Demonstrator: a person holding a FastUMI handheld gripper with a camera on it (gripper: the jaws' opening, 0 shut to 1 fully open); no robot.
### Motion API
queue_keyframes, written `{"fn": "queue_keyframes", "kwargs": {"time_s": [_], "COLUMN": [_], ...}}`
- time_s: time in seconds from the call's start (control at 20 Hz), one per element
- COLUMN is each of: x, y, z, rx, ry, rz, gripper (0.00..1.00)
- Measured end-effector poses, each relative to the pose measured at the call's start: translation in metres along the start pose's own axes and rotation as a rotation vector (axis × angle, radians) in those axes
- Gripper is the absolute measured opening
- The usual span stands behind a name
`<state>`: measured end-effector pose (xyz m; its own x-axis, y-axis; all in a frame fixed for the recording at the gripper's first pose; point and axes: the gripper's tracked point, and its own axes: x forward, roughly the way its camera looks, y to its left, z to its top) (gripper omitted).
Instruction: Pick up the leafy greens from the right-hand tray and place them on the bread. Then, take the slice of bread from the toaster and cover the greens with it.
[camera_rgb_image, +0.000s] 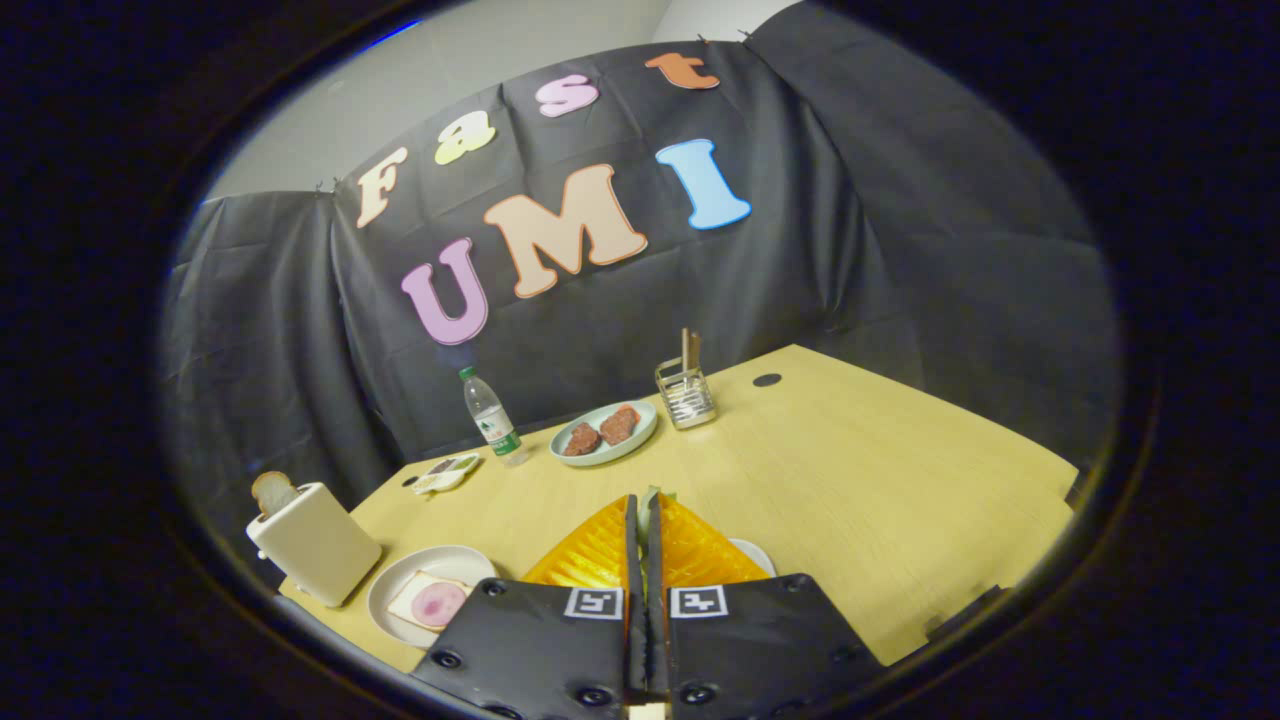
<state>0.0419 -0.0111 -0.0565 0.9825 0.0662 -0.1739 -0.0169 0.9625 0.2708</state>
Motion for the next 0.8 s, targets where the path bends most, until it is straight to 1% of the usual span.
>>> {"fn": "queue_keyframes", "kwargs": {"time_s": [0.2,0.4,0.55,0.8], "x": [-0.005,-0.011,-0.013,-0.009], "y": [0.045,0.108,0.157,0.234], "z": [0.005,0.005,-0.002,-0.035], "rx": [-0.005,0.019,0.045,0.074], "ry": [-0.02,-0.032,-0.015,0.06], "rz": [0.069,0.182,0.27,0.382], "gripper": [0.04,0.04,0.03,0.03]}}
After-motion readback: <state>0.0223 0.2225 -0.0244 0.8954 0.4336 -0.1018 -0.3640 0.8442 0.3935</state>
